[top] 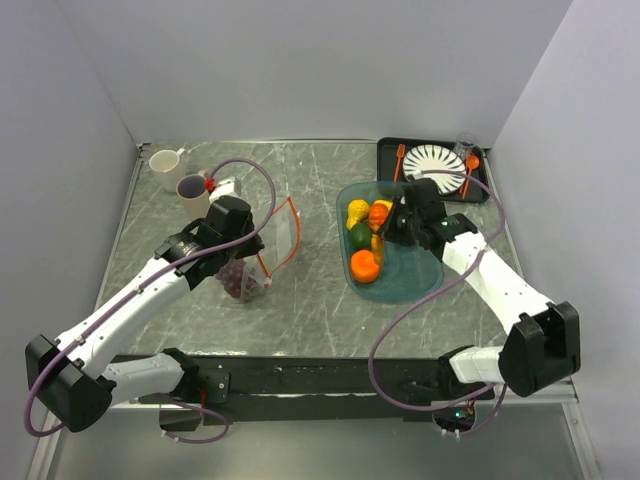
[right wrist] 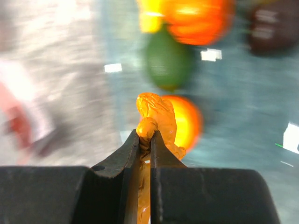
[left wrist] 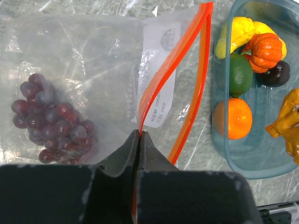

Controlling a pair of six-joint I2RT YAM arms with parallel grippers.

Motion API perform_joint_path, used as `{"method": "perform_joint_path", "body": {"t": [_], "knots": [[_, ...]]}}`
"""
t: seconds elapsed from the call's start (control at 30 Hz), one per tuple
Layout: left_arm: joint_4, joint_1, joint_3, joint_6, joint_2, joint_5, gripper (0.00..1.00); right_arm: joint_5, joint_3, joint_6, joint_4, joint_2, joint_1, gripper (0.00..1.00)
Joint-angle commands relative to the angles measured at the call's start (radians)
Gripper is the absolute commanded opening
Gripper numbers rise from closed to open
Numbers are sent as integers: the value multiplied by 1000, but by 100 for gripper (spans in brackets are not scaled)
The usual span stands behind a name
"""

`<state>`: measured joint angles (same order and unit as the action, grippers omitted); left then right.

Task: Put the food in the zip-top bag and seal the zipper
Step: Pick up the fake vegetable from the bin, then place the fake vegetable in the zipper food storage bag.

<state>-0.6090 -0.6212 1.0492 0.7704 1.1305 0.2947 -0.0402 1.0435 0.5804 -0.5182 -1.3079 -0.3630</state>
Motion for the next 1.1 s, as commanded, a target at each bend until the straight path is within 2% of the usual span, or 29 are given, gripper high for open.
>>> {"method": "perform_joint_path", "body": {"t": [0.0, 0.27, 0.4, 0.6, 1.07], "knots": [[37, 3, 20, -13, -5, -32, 1, -257, 53, 58, 179, 52, -27, 0], [45, 3, 17, -13, 3, -62, 1, -455, 138, 190, 443, -45, -151, 0], [41, 3, 17, -10, -5, -65, 1, -471, 206, 211, 497, -146, -223, 0], [37, 3, 20, -6, -17, -58, 1, -504, 266, 256, 512, -279, -263, 1], [37, 3, 32, -16, -38, -58, 1, -419, 334, 230, 414, -413, -312, 2]]}}
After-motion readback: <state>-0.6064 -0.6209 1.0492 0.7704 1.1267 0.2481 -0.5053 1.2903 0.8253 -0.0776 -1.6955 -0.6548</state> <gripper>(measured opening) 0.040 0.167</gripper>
